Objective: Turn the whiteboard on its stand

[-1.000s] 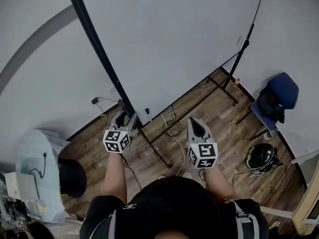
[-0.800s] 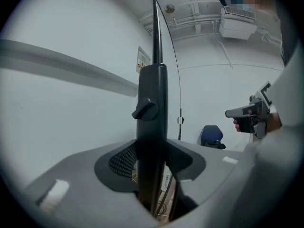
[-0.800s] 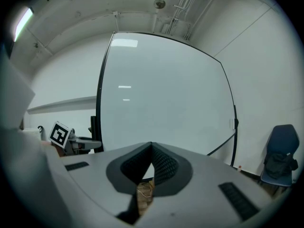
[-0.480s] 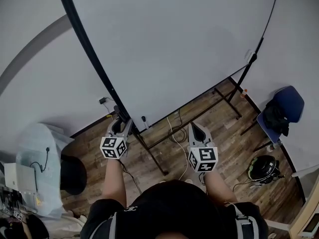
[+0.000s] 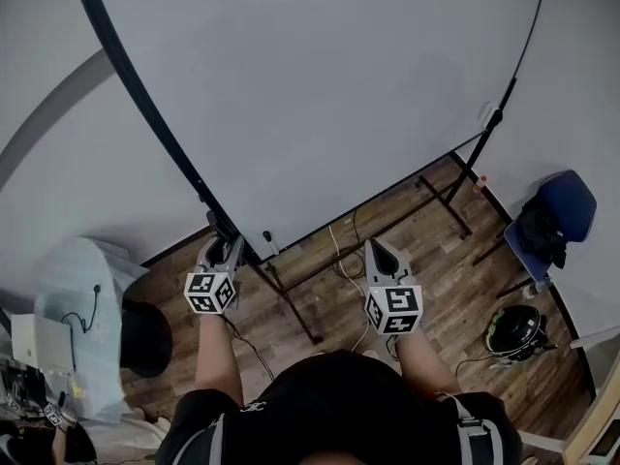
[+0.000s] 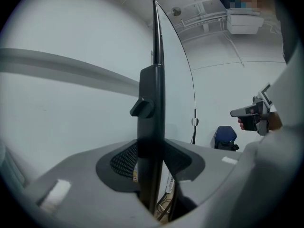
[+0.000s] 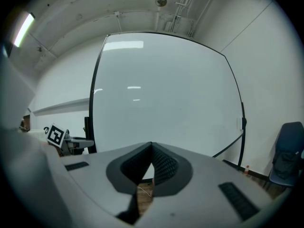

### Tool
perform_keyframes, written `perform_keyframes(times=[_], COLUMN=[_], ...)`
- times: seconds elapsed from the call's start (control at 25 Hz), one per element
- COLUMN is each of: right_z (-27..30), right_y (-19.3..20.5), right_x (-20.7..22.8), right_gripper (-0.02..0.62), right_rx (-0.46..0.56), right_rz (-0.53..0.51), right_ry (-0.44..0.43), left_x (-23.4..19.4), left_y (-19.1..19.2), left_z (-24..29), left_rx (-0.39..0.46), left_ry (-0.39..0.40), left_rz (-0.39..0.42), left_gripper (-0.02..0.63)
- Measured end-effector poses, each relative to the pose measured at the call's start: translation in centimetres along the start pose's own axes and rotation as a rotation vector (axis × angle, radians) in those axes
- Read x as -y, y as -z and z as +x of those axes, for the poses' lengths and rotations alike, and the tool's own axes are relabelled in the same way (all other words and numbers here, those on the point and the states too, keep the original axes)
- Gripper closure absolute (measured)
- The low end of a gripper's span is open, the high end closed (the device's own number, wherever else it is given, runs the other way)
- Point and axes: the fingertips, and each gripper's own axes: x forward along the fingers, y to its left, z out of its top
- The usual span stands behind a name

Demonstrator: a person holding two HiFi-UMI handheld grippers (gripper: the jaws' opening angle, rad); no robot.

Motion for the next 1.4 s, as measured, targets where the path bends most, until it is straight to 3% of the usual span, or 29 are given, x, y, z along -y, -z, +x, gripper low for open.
perform_keyframes(times=[0.2, 0.4, 0.56, 0.68, 0.8, 0.88, 0.92, 1.2, 1.4], right_z=[-0.1, -0.2, -0.3, -0.2, 0.0, 0.2, 0.2, -0.5, -1.5], right_y=[-0.1, -0.3, -0.3, -0.3, 0.0, 0.1, 0.0, -1.1, -1.4], right_x=[0.7, 0.4, 0.5, 0.0, -1.2, -1.4, -1.5, -1.3, -0.1], right_gripper=[0.603, 0.603, 0.603, 0.603, 0.603, 0.603, 0.603, 0.603, 0.603], right_rx=[0.001, 0.005, 0.001, 0.001, -0.004, -0.003, 0.000, 0.071, 0.089], right_rz=[0.001, -0.005, -0.005, -0.005, -0.003, 0.001, 0.004, 0.043, 0.006], right_ry=[-0.004, -0.012, -0.024, -0.034, -0.046, -0.057, -0.062, -0.075, -0.018], left_x=[0.5, 0.3, 0.5, 0.6, 1.1, 2.3, 3.0, 7.9, 12.0], left_y=[-0.1, 0.0, 0.0, -1.0, -2.5, -3.2, -3.4, -4.9, -5.0], left_z=[0.3, 0.0, -0.3, -1.7, -3.9, -4.2, -4.0, -2.6, -1.1], left_rx=[0.017, 0.027, -0.002, 0.055, 0.144, 0.152, 0.144, 0.114, 0.096], left_ry=[0.002, -0.027, -0.124, -0.215, -0.296, -0.315, -0.315, -0.237, -0.163], left_rz=[-0.001, -0.074, -0.076, -0.082, -0.051, -0.028, -0.020, -0.057, 0.007], left_gripper=[0.439, 0.428, 0.426, 0.433, 0.484, 0.555, 0.597, 0.597, 0.597])
